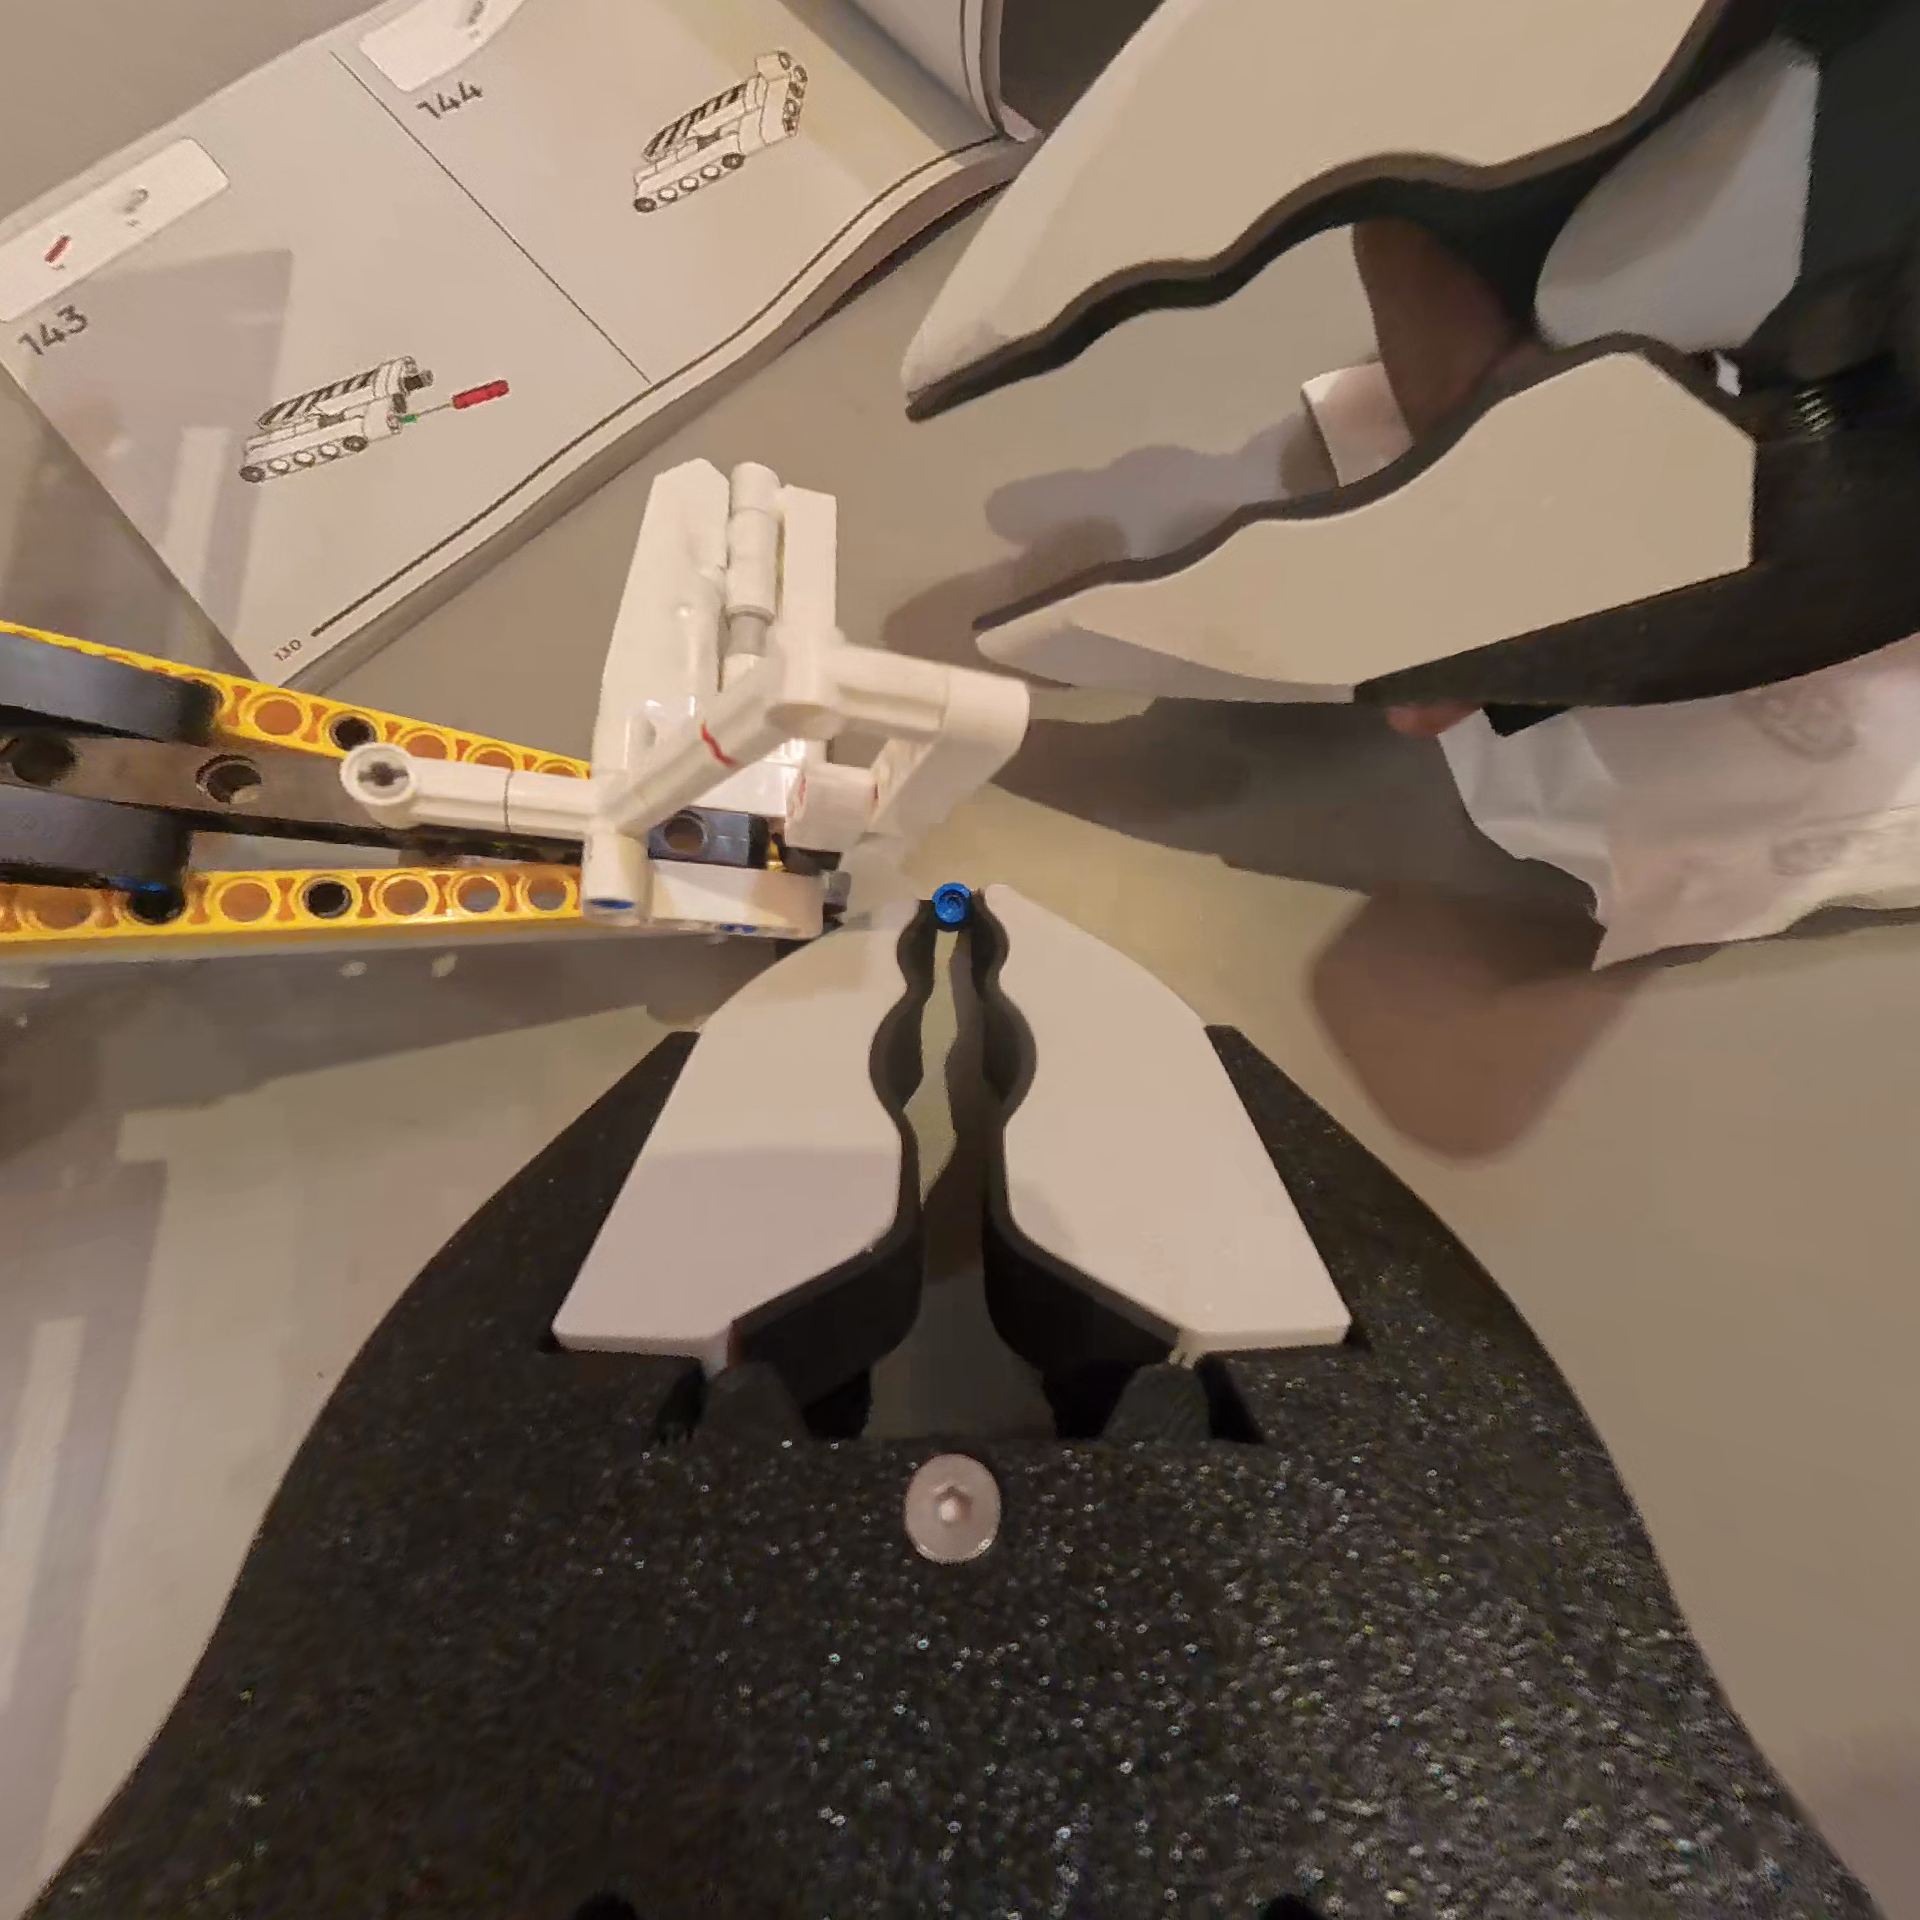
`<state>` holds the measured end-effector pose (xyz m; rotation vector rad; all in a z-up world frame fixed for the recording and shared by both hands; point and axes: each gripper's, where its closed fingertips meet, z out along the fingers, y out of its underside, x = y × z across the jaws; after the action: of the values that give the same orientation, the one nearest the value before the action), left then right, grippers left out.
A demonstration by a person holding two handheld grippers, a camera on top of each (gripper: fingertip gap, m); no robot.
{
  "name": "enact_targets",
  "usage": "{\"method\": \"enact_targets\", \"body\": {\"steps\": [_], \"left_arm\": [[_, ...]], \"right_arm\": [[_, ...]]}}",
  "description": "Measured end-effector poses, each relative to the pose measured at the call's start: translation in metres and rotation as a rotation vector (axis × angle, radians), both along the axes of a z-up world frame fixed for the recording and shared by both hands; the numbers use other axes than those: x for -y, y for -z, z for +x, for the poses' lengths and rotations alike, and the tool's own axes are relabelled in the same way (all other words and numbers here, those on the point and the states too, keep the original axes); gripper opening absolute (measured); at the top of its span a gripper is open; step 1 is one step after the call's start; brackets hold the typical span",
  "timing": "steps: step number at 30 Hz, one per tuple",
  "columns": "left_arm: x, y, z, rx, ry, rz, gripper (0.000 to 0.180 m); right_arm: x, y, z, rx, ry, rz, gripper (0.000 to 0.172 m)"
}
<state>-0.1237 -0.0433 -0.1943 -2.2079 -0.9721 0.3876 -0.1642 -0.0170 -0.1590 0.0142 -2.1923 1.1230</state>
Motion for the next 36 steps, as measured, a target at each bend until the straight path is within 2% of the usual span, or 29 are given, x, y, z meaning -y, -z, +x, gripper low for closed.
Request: {"method": "enact_targets", "body": {"steps": [7,14,19,22,26,30,34,36], "left_arm": [[-0.002,-0.001,0.003,0.013,0.013,0.02,0.015],[0.013,-0.021,0.016,-0.016,0.016,0.098,0.018],[0.037,-0.039,0.021,-0.059,-0.008,0.14,0.021],[0.049,-0.048,0.014,-0.104,-0.013,0.115,0.026],[0.058,-0.055,0.002,-0.137,-0.015,0.063,0.031],[0.062,-0.062,0.002,-0.152,-0.009,0.082,0.032],[0.076,-0.062,0.007,-0.138,-0.033,0.11,0.032],[0.087,-0.064,0.011,-0.134,-0.052,0.132,0.032]], "right_arm": [[0.0,0.0,-0.002,0.004,0.006,-0.008,0.029],[0.001,-0.002,0.003,0.015,-0.018,-0.004,0.029],[0.003,0.002,0.018,0.146,-0.071,0.054,0.028],[0.007,0.005,0.026,0.207,-0.082,0.088,0.028],[0.019,-0.009,0.025,0.164,-0.061,0.052,0.031],[0.033,-0.023,0.029,0.117,-0.093,0.013,0.033],[0.043,-0.025,0.022,0.107,-0.099,0.022,0.03],[0.048,-0.023,0.018,0.098,-0.096,0.036,0.022]]}}
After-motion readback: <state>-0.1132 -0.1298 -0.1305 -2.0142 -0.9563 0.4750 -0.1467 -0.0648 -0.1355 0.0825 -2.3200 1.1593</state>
